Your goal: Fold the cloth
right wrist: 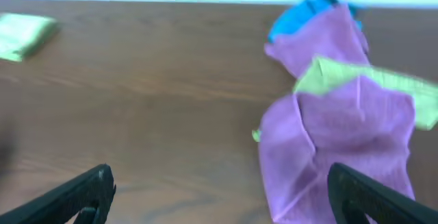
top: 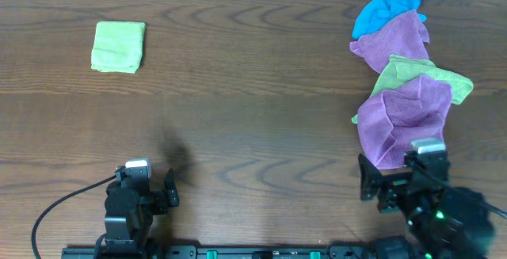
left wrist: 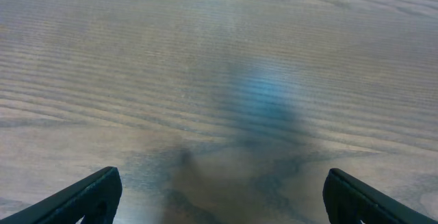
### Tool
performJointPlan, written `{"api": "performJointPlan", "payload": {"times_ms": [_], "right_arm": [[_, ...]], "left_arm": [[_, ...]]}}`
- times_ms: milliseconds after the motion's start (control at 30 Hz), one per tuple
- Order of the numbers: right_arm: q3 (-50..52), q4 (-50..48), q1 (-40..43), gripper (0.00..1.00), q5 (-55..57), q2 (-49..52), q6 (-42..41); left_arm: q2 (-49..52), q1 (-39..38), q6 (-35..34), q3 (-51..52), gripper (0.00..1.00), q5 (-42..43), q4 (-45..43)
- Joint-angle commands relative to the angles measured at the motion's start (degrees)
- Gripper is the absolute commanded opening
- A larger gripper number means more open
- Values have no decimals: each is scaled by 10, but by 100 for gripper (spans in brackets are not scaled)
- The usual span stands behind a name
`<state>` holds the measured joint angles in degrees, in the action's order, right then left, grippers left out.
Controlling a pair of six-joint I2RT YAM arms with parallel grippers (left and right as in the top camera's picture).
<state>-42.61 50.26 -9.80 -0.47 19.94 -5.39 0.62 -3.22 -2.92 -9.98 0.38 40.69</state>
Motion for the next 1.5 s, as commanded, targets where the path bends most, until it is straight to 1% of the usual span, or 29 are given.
{"api": "performJointPlan", "payload": {"times_ms": [0, 200, 300, 433, 700, 900, 1467], "right_arm": [[95, -30, 26, 99, -11, -40, 12], [231, -90, 29, 99, -11, -84, 12], [283, -109, 29, 99, -11, -106, 12], [335, -111, 29, 99, -11, -138, 12], [336, -108, 29, 99, -9, -151, 12], [336, -108, 29, 99, -9, -197, 12], [336, -108, 29, 99, -9, -196, 12]], "left_arm": [[-4, -2, 6, 7, 95, -10, 9], [-4, -2, 6, 7, 96, -10, 9], [-4, -2, 6, 7, 95, -10, 9], [-4, -2, 6, 7, 95, -10, 9], [-4, -2, 6, 7, 95, -10, 9], [-4, -2, 6, 7, 95, -10, 9], [-4, -2, 6, 7, 95, -10, 9]]}}
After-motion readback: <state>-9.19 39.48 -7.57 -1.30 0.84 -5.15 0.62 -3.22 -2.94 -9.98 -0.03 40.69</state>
